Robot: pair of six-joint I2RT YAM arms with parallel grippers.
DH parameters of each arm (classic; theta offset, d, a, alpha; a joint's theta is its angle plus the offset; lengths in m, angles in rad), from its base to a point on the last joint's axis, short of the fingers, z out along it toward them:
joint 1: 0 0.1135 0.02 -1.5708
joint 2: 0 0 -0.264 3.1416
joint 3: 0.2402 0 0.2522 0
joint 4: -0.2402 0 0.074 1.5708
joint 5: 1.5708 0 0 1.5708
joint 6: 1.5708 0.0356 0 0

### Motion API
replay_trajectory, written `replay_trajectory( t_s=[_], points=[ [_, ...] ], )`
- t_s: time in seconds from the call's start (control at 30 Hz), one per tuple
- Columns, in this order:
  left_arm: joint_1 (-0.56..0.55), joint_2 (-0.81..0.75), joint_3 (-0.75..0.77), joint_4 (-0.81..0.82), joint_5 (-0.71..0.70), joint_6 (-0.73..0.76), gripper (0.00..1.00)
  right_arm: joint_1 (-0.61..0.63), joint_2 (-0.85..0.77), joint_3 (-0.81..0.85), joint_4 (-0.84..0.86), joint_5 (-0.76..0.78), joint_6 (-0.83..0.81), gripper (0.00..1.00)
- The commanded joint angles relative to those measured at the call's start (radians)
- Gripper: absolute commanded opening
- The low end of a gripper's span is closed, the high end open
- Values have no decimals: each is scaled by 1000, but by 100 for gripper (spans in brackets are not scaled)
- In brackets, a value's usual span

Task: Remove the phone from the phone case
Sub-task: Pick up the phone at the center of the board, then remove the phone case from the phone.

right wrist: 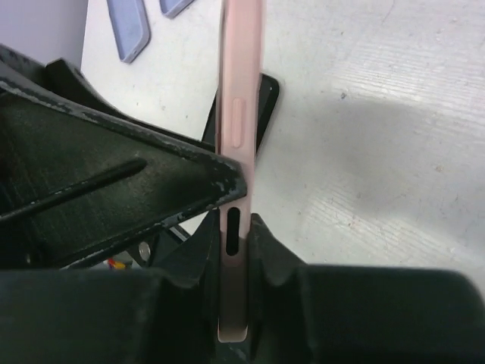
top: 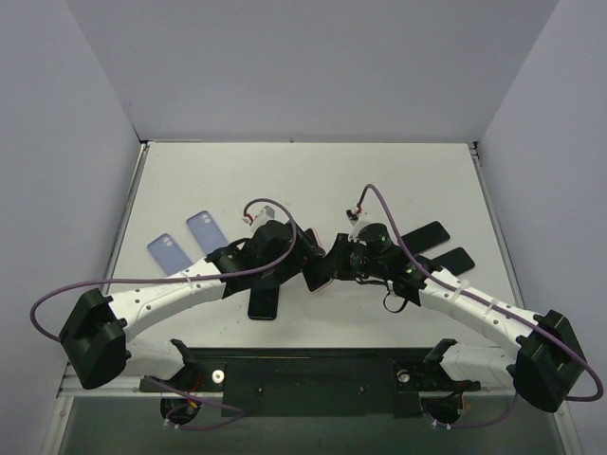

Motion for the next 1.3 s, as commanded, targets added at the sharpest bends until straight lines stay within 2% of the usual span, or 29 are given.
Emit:
replay_trajectory(
  t_s=[0.0, 0.03, 0.07, 0.1, 0.2, 0.3, 0.37, 0.4, 0.43, 0.47, 0.5, 0.53, 0.6, 0.73, 0.83, 0.9, 0.97, 1.07, 1.1, 1.13, 1.17, 1.2, 1.23, 1.27],
  points=[
    [-14, -47, 122, 35, -63, 26, 24, 8, -14, 33, 55, 1, -10, 0],
    [-14, -53, 138, 12, -71, 39, 49, 6, -20, 21, 83, -36, -7, 0],
    [-14, -76, 149, -6, -94, 66, 57, 5, -46, 13, 98, -44, 1, 0],
    [-14, -87, 163, -32, -127, 82, 80, 1, -62, -8, 132, -51, 25, 0],
    [0, -180, 172, -74, -180, 152, 82, -17, -142, -60, 237, -82, 118, 0],
    [13, -308, 116, -49, -235, 194, 84, -61, -175, -97, 299, -154, 191, 0],
    [21, -403, 9, 52, -240, 213, 84, -95, -197, -125, 386, -211, 260, 0],
    [26, -438, -45, 169, -226, 218, 84, -104, -202, -134, 452, -226, 315, 0],
    [38, -498, -123, 217, -195, 205, 84, -121, -203, -140, 489, -266, 336, 0],
    [44, -520, -207, 345, -172, 200, 84, -127, -205, -142, 524, -292, 370, 0],
    [59, -561, -242, 398, -131, 192, 84, -129, -208, -133, 537, -306, 376, 0],
    [64, -573, -298, 502, -108, 191, 83, -132, -215, -131, 566, -332, 395, 0],
    [81, -581, -325, 566, -46, 183, 83, -132, -226, -123, 610, -360, 425, 0],
    [98, -515, -271, 543, 99, 212, 83, -127, -248, -102, 620, -383, 442, 0],
    [96, -456, -262, 618, 158, 203, 82, -112, -243, -102, 670, -390, 468, 0],
    [98, -413, -260, 713, 239, 192, 81, -98, -237, -94, 699, -389, 481, 0],
    [96, -368, -240, 759, 296, 178, 75, -78, -226, -81, 709, -392, 479, 0],
    [99, -305, -184, 778, 398, 169, 51, -60, -223, -65, 687, -400, 458, 0],
    [102, -282, -170, 776, 415, 171, 45, -61, -226, -58, 623, -401, 418, 0],
    [113, -276, -155, 778, 453, 172, 34, -60, -229, -35, 565, -409, 389, 0],
    [121, -268, -144, 776, 469, 175, 29, -60, -240, -21, 472, -415, 319, 0],
    [142, -267, -142, 775, 501, 177, 20, -58, -248, -2, 418, -435, 289, 3],
    [154, -267, -135, 775, 520, 175, 8, -58, -269, 7, 334, -458, 227, 11],
    [182, -268, -130, 776, 571, 168, 4, -64, -280, 22, 296, -470, 199, 18]
  ],
)
